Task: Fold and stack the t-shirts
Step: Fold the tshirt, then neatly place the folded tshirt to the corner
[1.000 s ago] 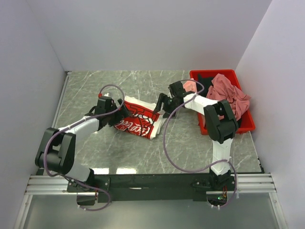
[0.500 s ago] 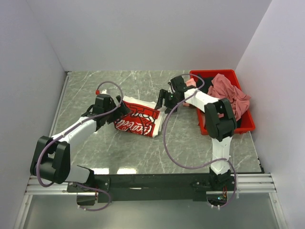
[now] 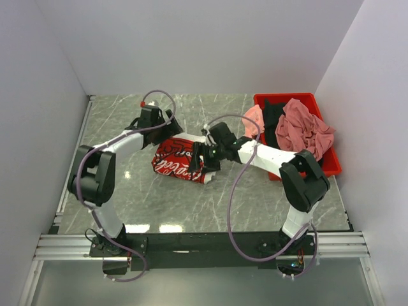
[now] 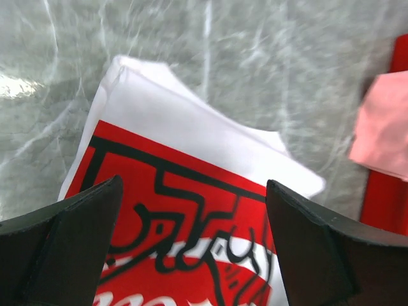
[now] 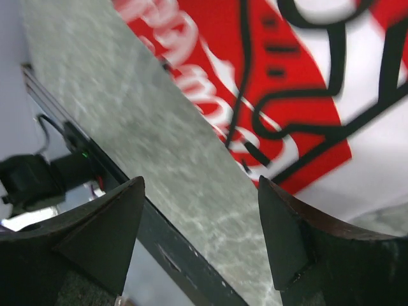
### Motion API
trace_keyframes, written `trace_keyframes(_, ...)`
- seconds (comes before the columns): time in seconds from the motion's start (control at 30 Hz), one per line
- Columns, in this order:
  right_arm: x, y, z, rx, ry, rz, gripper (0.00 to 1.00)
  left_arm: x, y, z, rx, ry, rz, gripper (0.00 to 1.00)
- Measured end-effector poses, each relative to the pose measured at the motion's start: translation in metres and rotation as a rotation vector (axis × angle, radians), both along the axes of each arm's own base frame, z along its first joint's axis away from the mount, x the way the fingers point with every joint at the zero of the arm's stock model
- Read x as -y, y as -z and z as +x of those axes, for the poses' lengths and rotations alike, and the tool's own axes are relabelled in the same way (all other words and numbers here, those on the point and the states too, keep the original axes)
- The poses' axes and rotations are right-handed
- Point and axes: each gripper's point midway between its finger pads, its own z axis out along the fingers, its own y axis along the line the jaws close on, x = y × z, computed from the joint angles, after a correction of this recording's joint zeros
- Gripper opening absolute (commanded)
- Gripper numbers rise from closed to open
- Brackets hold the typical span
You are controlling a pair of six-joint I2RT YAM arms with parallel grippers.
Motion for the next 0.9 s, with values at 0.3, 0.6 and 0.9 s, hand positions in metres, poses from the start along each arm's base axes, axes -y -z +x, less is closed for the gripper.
trace_keyframes(0.3,0.012,0.053,-0.014,-0.115,0.023,-0.077,0.78,0.007,0.041,-0.004,-0.1,0.035,-0.002,0.99)
trace_keyframes(0.6,0.03,0.058,-0.007,-0.134,0.056,-0.052,0.78,0.005,0.034,-0.011,-0.088,0.034,-0.005,0.99)
trace_keyframes(0.9,0.052,0.048,-0.008,-0.056,0.032,-0.129,0.79,-0.005,-0.019,-0.035,0.023,0.025,-0.029,0.99)
